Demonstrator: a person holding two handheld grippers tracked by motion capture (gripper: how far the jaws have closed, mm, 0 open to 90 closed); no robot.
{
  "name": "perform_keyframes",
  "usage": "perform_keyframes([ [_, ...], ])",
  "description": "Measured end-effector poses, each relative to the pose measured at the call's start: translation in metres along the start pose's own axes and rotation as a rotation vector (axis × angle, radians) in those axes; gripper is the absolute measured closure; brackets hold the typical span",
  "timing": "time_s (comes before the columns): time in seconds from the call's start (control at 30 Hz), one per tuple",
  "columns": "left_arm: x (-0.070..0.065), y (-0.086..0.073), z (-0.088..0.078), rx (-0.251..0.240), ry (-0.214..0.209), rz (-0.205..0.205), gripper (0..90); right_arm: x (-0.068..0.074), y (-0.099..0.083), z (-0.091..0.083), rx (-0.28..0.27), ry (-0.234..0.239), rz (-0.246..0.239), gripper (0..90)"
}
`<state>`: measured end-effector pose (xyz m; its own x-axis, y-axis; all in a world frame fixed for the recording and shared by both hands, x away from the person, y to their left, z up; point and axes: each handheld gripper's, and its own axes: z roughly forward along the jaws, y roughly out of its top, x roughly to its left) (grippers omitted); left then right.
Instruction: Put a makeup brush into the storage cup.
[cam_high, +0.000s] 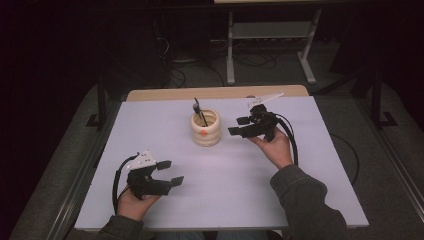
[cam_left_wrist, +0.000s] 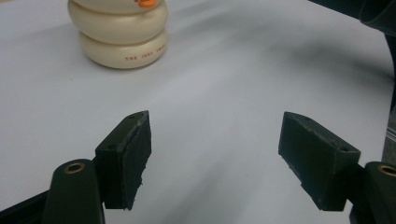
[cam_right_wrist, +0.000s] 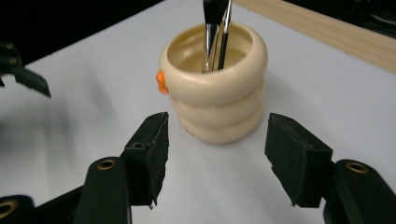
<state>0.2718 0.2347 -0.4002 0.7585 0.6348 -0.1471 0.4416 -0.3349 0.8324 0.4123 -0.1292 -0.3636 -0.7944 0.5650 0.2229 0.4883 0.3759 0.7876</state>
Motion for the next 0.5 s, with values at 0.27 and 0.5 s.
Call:
perform_keyframes([
  [0.27,0.002,0.0,-0.003,-0.006,0.021,0.011,23.3,0.003,-0.02,-0.012,-0.026,0.004,0.004,35.9],
  [0.5,0.003,-0.002,-0.005,-0.011,0.028,-0.001,23.0,0.008,-0.032,-0.024,-0.023,0.0,-0.005,34.4],
])
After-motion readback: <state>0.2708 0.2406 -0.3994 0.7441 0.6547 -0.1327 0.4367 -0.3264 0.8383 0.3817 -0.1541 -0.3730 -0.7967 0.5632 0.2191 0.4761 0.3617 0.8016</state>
